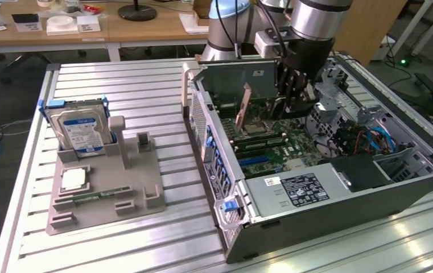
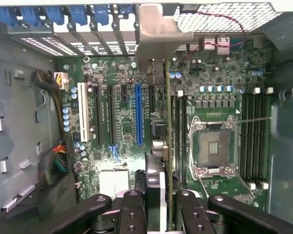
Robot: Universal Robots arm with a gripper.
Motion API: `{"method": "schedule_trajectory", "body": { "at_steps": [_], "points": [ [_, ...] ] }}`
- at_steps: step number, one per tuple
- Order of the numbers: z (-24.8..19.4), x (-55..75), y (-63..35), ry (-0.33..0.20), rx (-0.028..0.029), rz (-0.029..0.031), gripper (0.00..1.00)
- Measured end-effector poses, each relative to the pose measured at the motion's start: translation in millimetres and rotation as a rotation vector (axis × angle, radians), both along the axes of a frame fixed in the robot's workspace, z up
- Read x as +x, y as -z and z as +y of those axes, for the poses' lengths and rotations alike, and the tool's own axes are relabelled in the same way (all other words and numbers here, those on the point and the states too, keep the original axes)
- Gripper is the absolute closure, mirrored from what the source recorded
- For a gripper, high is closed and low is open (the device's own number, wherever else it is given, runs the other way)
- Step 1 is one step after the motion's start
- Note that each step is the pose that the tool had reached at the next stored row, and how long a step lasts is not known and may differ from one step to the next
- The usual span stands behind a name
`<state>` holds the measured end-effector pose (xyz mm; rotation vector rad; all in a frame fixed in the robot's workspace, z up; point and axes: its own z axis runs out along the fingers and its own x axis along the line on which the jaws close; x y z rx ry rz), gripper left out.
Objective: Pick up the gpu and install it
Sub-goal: 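Insert the gpu into the slot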
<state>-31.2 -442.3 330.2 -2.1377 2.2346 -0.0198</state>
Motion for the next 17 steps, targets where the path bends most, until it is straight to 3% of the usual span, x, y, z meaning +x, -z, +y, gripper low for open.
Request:
{"method": "schedule_trajectory", "body": {
  "at_steps": [17],
  "points": [
    [-6.0,-17.5,29.2,0.0,0.0,0.0,0.72]
  ]
}}
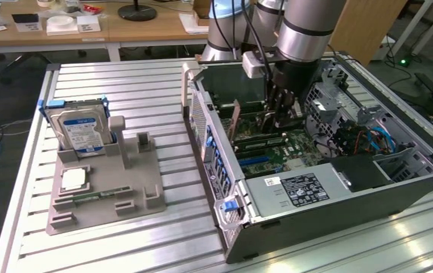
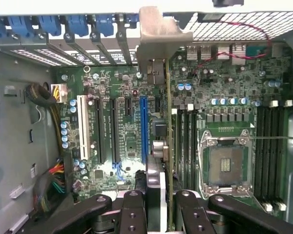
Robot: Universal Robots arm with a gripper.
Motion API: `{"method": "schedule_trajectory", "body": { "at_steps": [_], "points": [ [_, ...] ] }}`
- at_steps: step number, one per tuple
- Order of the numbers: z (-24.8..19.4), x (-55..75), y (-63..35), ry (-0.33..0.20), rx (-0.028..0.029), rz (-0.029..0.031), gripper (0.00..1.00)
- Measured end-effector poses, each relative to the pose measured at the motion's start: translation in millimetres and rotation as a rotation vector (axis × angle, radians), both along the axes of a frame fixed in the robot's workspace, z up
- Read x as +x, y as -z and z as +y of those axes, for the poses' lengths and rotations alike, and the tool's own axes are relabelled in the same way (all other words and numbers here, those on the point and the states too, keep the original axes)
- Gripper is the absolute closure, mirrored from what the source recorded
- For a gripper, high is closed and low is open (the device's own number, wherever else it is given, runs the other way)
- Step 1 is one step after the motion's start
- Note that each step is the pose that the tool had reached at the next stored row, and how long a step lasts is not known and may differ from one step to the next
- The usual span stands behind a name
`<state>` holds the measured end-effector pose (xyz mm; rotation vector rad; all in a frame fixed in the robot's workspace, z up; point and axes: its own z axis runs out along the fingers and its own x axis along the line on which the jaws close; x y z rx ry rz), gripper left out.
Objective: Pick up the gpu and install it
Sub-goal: 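Insert the gpu into the slot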
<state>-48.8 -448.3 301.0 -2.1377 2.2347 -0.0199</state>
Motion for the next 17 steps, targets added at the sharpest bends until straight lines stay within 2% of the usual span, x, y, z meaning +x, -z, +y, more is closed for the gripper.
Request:
{"method": "schedule_trajectory", "body": {
  "at_steps": [12,15,17],
  "points": [
    [-2.6,-0.2,5.1,0.0,-0.0003,-0.0001,0.72],
    [-2.7,-4.9,8.6,0.001,-0.0034,0.0,0.72],
    [-2.7,-6.2,11.7,0.005,-0.0085,-0.0001,0.72]
  ]
}}
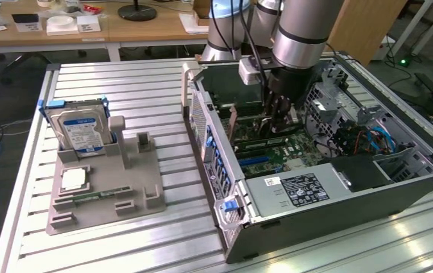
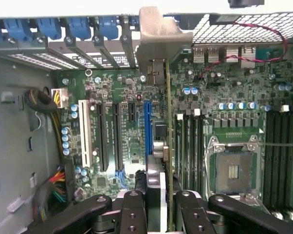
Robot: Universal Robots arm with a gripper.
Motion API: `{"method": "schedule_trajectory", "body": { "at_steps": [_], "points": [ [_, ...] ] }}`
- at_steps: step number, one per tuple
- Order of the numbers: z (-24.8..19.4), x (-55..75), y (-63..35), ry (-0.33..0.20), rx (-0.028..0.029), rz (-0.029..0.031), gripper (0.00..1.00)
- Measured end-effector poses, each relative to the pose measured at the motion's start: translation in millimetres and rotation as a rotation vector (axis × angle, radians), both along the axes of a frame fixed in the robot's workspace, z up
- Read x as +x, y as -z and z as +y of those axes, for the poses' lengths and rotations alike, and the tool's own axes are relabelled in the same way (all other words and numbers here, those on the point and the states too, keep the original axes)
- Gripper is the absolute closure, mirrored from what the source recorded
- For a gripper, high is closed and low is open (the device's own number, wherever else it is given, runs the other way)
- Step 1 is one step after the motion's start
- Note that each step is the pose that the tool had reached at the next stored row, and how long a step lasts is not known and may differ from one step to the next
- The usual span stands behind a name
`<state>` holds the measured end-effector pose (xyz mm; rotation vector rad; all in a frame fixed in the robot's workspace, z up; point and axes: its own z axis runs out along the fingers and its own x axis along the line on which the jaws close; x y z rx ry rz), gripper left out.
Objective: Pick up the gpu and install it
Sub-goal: 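Insert the gpu into the slot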
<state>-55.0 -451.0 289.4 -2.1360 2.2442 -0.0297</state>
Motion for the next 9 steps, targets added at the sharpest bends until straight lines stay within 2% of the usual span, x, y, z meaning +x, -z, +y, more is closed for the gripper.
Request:
{"method": "schedule_trajectory", "body": {
  "at_steps": [4,9],
  "points": [
    [0.0,-0.1,4.4,0.019,-0.0127,-0.0001,0.72],
    [-0.3,-2.5,8.9,0.022,-0.0134,-0.0002,0.72]
  ]
}}
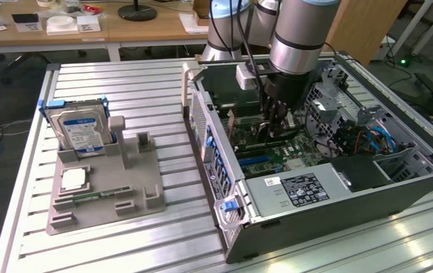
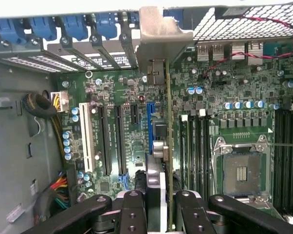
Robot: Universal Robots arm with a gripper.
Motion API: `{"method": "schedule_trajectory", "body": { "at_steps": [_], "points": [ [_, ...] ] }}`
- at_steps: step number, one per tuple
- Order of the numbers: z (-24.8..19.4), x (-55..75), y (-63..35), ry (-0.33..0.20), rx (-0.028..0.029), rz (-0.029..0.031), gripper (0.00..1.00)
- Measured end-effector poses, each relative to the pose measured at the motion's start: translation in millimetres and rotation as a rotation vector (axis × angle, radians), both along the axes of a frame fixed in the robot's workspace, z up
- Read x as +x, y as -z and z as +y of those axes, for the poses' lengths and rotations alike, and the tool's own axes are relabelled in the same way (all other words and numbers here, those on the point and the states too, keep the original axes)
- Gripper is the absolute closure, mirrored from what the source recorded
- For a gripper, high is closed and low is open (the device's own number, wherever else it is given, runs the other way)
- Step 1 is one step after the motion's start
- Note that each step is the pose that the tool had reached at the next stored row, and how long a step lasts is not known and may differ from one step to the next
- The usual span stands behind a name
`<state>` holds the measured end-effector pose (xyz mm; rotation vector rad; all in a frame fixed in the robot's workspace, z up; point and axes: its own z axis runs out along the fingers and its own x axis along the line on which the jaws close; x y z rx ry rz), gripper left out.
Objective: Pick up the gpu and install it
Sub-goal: 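Insert the gpu into the slot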
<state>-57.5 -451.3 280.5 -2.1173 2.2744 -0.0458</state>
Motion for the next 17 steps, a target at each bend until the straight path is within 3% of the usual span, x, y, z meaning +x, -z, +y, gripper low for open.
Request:
{"method": "schedule_trajectory", "body": {
  "at_steps": [9,17],
  "points": [
    [-0.8,-4.2,11.9,0.0,-0.0003,0.0002,0.72],
    [-5.1,-5.5,18.2,0.0,0.0006,0.0,0.72]
  ]
}}
